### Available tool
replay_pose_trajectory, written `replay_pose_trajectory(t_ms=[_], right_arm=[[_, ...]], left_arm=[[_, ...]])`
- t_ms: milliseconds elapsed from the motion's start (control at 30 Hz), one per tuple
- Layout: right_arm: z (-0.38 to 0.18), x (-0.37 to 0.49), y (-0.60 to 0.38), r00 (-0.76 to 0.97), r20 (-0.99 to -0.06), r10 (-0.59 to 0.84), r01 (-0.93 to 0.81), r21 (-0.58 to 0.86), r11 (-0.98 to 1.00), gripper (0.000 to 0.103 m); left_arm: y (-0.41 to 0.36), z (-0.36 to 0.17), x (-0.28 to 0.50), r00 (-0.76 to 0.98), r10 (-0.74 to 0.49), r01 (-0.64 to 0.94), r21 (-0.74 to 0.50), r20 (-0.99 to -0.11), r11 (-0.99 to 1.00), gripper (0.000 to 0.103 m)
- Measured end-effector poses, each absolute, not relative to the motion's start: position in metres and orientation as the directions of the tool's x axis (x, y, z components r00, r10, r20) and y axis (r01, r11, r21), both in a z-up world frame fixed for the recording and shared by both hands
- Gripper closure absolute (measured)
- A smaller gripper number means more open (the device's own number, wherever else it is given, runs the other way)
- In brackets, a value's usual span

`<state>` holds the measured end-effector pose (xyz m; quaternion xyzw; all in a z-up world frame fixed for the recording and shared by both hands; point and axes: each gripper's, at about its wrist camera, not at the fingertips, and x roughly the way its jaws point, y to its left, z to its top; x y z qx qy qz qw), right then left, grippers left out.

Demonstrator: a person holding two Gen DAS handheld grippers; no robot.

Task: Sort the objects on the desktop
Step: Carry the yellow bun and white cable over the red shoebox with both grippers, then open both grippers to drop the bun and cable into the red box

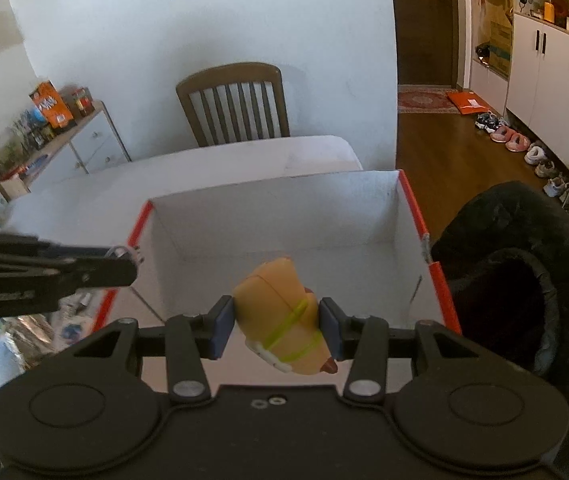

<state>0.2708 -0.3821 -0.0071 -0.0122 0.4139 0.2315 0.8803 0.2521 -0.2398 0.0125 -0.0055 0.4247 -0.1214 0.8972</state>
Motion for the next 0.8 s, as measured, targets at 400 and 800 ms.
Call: replay_pose_trajectory(t_ms=[400, 800], right_arm=[[-0.049, 0.307, -0.383, 0.457, -0.815, 0.356, -0.460, 0.125, 0.879, 0.058], [-0.071, 0.307, -0.364, 0.394, -0.862, 0.320, -0.578, 0.038, 0.815, 0.058]], left_arm=[[-0.268, -0.036, 0.293, 0.519, -0.161, 0.246, -0.034, -0.839, 0.969, 0.080], [-0.266, -0.072, 0.309, 0.402, -0.133, 0.245, -0.034, -0.906, 0.969, 0.080]])
